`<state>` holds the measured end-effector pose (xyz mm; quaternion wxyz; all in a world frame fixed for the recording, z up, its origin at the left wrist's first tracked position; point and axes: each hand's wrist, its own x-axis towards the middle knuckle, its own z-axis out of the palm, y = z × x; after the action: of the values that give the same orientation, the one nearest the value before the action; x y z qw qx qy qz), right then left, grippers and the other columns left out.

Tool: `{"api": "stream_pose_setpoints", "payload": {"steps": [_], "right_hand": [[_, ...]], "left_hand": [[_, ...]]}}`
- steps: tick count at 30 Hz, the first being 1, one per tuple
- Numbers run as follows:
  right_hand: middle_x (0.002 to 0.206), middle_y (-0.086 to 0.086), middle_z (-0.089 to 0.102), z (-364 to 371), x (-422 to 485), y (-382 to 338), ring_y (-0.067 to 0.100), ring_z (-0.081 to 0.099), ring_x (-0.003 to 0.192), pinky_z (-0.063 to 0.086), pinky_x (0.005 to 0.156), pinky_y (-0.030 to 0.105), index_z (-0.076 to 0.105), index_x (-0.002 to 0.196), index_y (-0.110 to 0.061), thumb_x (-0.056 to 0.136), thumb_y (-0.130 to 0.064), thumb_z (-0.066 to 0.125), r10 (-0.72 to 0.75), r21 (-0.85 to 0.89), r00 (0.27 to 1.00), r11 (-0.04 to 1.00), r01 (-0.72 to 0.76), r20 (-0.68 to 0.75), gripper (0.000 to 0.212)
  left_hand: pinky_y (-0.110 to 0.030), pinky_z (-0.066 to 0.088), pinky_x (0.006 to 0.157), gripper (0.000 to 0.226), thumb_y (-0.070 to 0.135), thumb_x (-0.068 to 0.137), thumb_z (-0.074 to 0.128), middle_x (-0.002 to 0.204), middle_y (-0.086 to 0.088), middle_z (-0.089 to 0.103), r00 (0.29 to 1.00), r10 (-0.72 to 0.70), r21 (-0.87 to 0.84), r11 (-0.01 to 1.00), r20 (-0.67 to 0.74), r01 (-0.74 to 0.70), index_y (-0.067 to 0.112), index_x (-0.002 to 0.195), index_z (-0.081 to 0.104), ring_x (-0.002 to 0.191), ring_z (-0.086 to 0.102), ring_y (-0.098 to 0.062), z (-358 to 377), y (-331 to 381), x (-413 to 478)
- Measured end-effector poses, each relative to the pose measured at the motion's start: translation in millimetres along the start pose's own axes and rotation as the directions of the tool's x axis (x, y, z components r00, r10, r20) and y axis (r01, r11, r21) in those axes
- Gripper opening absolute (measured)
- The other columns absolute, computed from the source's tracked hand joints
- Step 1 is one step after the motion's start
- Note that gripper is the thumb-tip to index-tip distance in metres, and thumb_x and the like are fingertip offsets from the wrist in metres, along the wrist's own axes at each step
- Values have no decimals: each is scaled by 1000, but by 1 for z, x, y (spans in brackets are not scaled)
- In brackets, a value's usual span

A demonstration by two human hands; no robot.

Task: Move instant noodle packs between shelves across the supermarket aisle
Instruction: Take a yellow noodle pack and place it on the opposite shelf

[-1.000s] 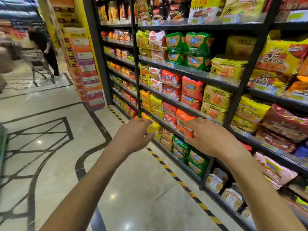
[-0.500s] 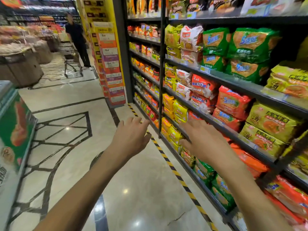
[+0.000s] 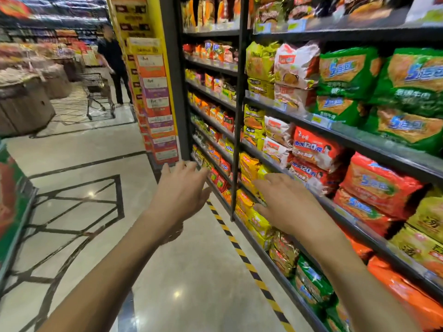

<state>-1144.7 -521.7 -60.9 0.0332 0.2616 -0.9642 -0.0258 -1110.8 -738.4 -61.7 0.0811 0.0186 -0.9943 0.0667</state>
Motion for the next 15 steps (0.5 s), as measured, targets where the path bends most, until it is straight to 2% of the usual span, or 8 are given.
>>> {"api": "stream_pose_setpoints", "payload": {"steps": [5, 15], "right_hand": [[150, 6, 44, 2, 90, 9, 28, 39, 139, 41, 108, 43, 34, 152, -25, 101, -45, 49, -9, -15, 1000, 1000, 10, 21, 57], [149, 3, 44, 8, 238, 41, 26, 38, 140, 40, 109, 42, 34, 151, -27, 101, -46, 47, 42, -14, 999, 999, -42, 26, 55]], "left_hand": [[-53, 41, 109, 51, 49, 102, 46, 145, -5, 52, 999, -3, -11, 1000, -48, 2, 27, 148, 41, 137, 45, -30, 10, -35, 92], [-54, 35, 117, 49, 50, 104, 43, 150, -6, 49, 999, 43, -31, 999, -16, -44, 26, 147, 42, 142, 42, -30, 46, -76, 238]]}}
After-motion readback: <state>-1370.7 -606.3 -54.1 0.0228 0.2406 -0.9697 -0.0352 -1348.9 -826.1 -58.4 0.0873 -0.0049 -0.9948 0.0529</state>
